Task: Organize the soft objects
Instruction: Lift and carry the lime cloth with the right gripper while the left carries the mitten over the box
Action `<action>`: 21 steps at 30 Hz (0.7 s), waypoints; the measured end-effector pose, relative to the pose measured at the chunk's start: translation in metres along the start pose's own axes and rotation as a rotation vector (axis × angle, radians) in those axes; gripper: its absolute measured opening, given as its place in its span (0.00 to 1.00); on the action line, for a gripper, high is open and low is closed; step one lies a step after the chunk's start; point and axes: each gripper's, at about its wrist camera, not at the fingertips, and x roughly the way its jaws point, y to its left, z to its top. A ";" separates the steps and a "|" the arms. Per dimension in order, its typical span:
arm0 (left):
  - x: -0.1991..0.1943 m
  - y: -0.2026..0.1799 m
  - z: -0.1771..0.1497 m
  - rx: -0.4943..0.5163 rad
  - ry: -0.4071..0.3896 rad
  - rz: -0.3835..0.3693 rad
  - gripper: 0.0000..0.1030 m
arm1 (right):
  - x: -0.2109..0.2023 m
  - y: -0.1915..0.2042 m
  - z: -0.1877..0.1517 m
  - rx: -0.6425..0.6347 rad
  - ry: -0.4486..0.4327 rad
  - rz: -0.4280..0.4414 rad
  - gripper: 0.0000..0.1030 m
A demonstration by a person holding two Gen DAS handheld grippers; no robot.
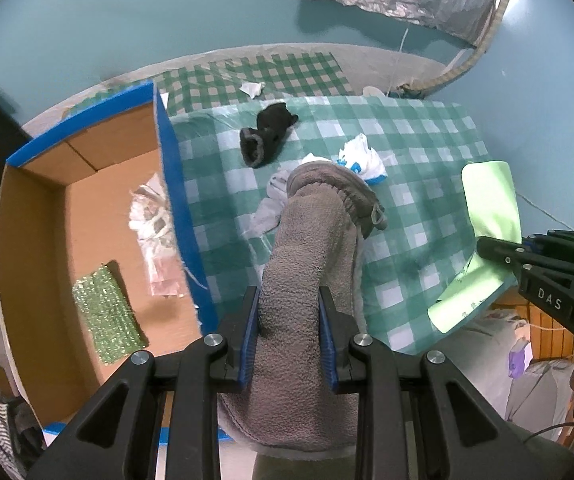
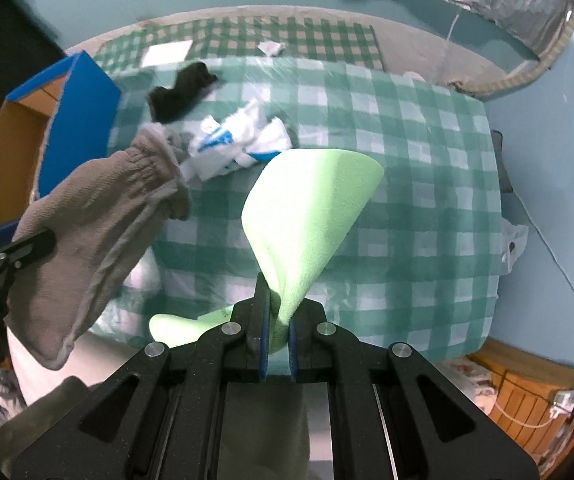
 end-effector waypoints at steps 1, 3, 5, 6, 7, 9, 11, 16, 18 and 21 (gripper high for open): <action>-0.003 0.001 0.000 -0.003 -0.003 0.000 0.27 | -0.001 0.001 0.001 -0.002 -0.003 0.002 0.06; -0.010 0.005 0.002 -0.012 -0.014 0.000 0.27 | -0.008 0.006 0.003 -0.010 -0.011 0.007 0.06; -0.019 0.008 0.002 -0.019 -0.029 0.004 0.27 | -0.014 0.011 0.005 -0.022 -0.020 0.014 0.06; -0.024 0.010 0.003 -0.023 -0.038 0.006 0.27 | -0.017 0.014 0.006 -0.029 -0.026 0.017 0.06; -0.028 0.012 0.002 -0.026 -0.046 0.007 0.27 | -0.019 0.016 0.008 -0.034 -0.031 0.021 0.06; -0.037 0.018 0.003 -0.034 -0.063 0.015 0.27 | -0.024 0.022 0.011 -0.046 -0.040 0.030 0.06; -0.044 0.022 0.003 -0.043 -0.074 0.021 0.27 | -0.031 0.029 0.015 -0.062 -0.053 0.038 0.06; -0.060 0.040 0.002 -0.083 -0.104 0.038 0.27 | -0.045 0.048 0.025 -0.100 -0.079 0.055 0.06; -0.066 0.048 0.000 -0.109 -0.117 0.044 0.27 | -0.050 0.057 0.030 -0.124 -0.091 0.062 0.06; -0.072 0.058 -0.002 -0.137 -0.129 0.053 0.27 | -0.055 0.072 0.037 -0.159 -0.104 0.076 0.06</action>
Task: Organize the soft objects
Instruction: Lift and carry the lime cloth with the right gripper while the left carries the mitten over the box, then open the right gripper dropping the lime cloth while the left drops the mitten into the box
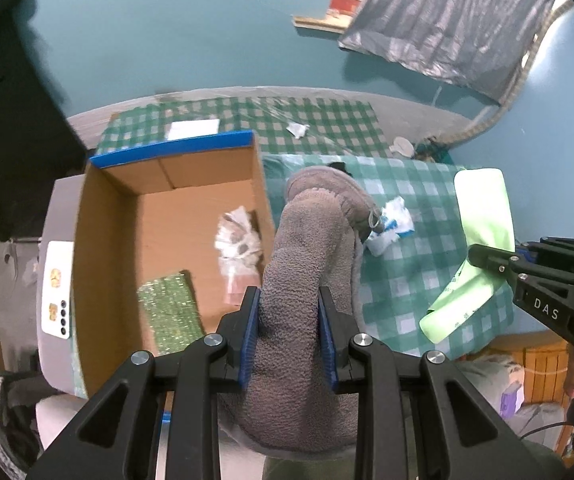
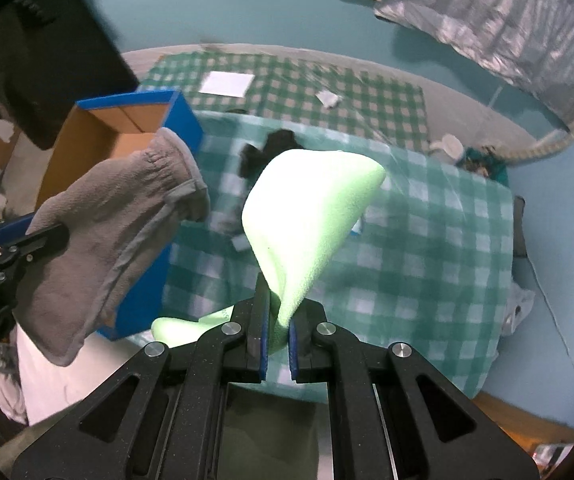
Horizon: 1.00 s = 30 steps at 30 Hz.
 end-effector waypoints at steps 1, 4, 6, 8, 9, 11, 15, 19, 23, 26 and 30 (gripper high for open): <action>-0.002 0.005 0.000 -0.015 -0.005 0.004 0.27 | -0.001 0.004 0.002 -0.009 -0.003 0.004 0.06; -0.007 0.015 -0.001 -0.050 -0.010 0.015 0.27 | -0.002 0.017 0.011 -0.042 -0.011 0.020 0.06; -0.011 0.021 -0.003 -0.065 -0.014 0.015 0.27 | -0.002 0.027 0.016 -0.067 -0.016 0.031 0.06; -0.014 0.026 -0.004 -0.079 -0.022 0.020 0.27 | -0.002 0.035 0.020 -0.086 -0.018 0.040 0.06; -0.016 0.028 -0.004 -0.086 -0.026 0.023 0.27 | -0.002 0.039 0.022 -0.096 -0.019 0.046 0.06; -0.020 0.033 -0.005 -0.104 -0.030 0.029 0.27 | -0.002 0.049 0.027 -0.120 -0.020 0.057 0.06; -0.028 0.043 -0.006 -0.132 -0.050 0.041 0.27 | -0.001 0.065 0.034 -0.157 -0.025 0.076 0.06; -0.036 0.054 -0.006 -0.159 -0.068 0.064 0.27 | 0.000 0.083 0.043 -0.202 -0.030 0.093 0.06; -0.036 0.068 -0.005 -0.188 -0.068 0.081 0.26 | 0.003 0.103 0.052 -0.252 -0.033 0.106 0.06; -0.033 0.079 -0.005 -0.208 -0.062 0.094 0.17 | 0.009 0.116 0.058 -0.281 -0.027 0.117 0.06; -0.021 0.093 -0.008 -0.237 -0.039 0.125 0.17 | 0.019 0.132 0.064 -0.315 -0.008 0.136 0.06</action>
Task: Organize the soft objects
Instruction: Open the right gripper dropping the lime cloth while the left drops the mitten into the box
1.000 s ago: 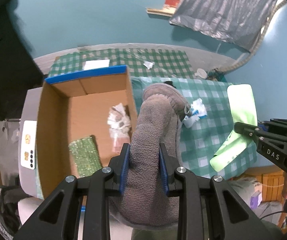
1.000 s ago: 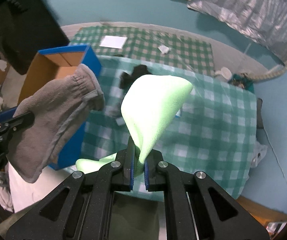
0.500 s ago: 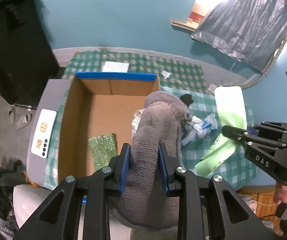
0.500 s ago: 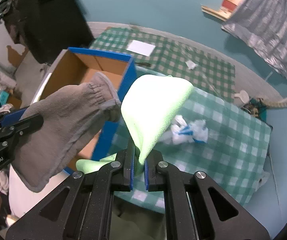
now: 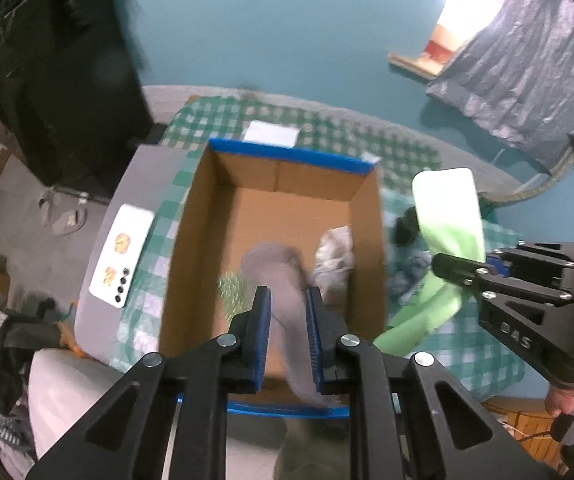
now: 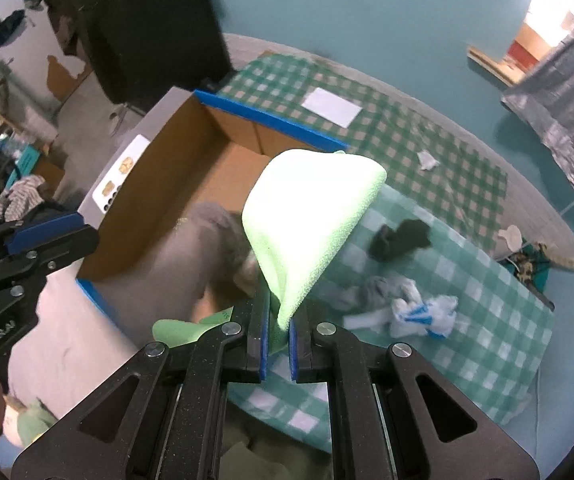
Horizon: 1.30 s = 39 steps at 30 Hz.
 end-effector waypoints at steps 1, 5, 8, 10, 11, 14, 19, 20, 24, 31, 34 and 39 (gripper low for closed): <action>0.005 0.003 -0.001 -0.009 0.008 0.003 0.17 | 0.005 0.004 0.003 -0.013 0.007 0.007 0.06; 0.016 0.013 -0.003 -0.035 0.036 0.019 0.17 | 0.024 0.018 0.010 -0.052 0.042 0.034 0.06; 0.021 0.019 -0.006 -0.053 0.056 0.030 0.17 | 0.035 0.027 0.014 -0.064 0.058 0.060 0.06; 0.024 0.022 -0.007 -0.070 0.069 0.040 0.18 | 0.042 0.031 0.017 -0.079 0.070 0.068 0.07; 0.024 0.024 -0.007 -0.076 0.077 0.043 0.18 | 0.044 0.033 0.018 -0.088 0.075 0.065 0.08; 0.027 0.028 -0.009 -0.109 0.090 0.051 0.31 | 0.047 0.036 0.019 -0.102 0.083 0.063 0.28; 0.024 0.032 -0.011 -0.130 0.074 0.076 0.50 | 0.043 0.036 0.022 -0.114 0.066 0.051 0.51; 0.024 0.032 -0.011 -0.131 0.076 0.078 0.50 | 0.043 0.035 0.022 -0.111 0.064 0.047 0.51; 0.026 0.031 -0.011 -0.142 0.088 0.085 0.55 | 0.040 0.029 0.021 -0.095 0.060 0.040 0.51; 0.027 0.020 -0.009 -0.132 0.093 0.067 0.56 | 0.031 0.017 0.015 -0.061 0.053 0.032 0.52; 0.027 0.011 -0.008 -0.112 0.094 0.056 0.56 | 0.026 0.009 0.011 -0.039 0.049 0.027 0.52; 0.027 -0.004 -0.006 -0.078 0.092 0.041 0.56 | 0.018 -0.008 0.002 0.001 0.040 0.012 0.52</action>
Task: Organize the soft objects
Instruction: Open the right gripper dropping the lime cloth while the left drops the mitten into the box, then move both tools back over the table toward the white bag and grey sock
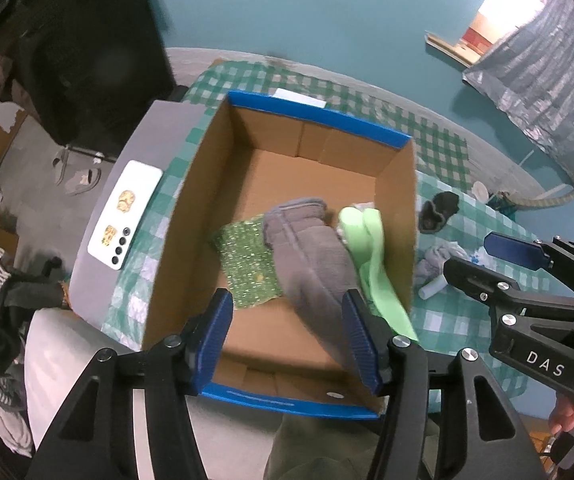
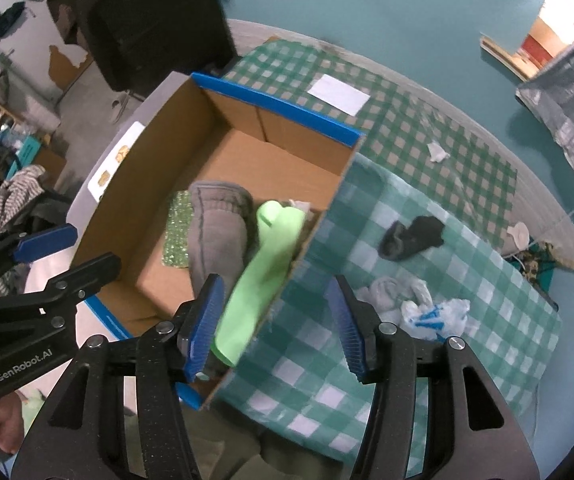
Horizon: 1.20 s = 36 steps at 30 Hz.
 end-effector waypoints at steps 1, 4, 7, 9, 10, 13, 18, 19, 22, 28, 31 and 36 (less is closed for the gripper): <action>0.000 -0.003 0.000 0.009 0.000 -0.002 0.56 | -0.001 -0.003 -0.002 0.008 -0.001 -0.002 0.53; 0.002 -0.014 -0.001 0.036 0.006 -0.007 0.57 | -0.003 -0.014 -0.007 0.035 0.000 -0.011 0.53; 0.004 -0.025 -0.001 0.055 0.013 -0.015 0.57 | -0.005 -0.025 -0.014 0.065 0.002 -0.016 0.53; 0.005 -0.032 -0.001 0.068 0.015 -0.018 0.57 | -0.007 -0.032 -0.018 0.084 0.003 -0.020 0.53; 0.006 -0.035 -0.002 0.075 0.017 -0.021 0.57 | -0.008 -0.036 -0.020 0.094 0.003 -0.022 0.53; 0.008 -0.047 -0.001 0.096 0.025 -0.029 0.57 | -0.011 -0.048 -0.026 0.126 0.002 -0.034 0.53; 0.010 -0.068 0.001 0.133 0.030 -0.041 0.57 | -0.015 -0.070 -0.037 0.176 0.006 -0.047 0.53; 0.011 -0.073 0.001 0.144 0.031 -0.044 0.57 | -0.015 -0.073 -0.038 0.183 0.007 -0.051 0.53; 0.013 -0.086 0.003 0.169 0.032 -0.048 0.60 | -0.017 -0.086 -0.045 0.210 0.010 -0.064 0.53; 0.016 -0.112 0.005 0.231 0.029 -0.049 0.63 | -0.020 -0.112 -0.059 0.264 0.018 -0.081 0.53; 0.020 -0.123 0.006 0.256 0.034 -0.048 0.63 | -0.020 -0.125 -0.065 0.288 0.025 -0.085 0.53; 0.027 -0.139 0.008 0.286 0.046 -0.045 0.63 | -0.018 -0.145 -0.074 0.321 0.040 -0.091 0.53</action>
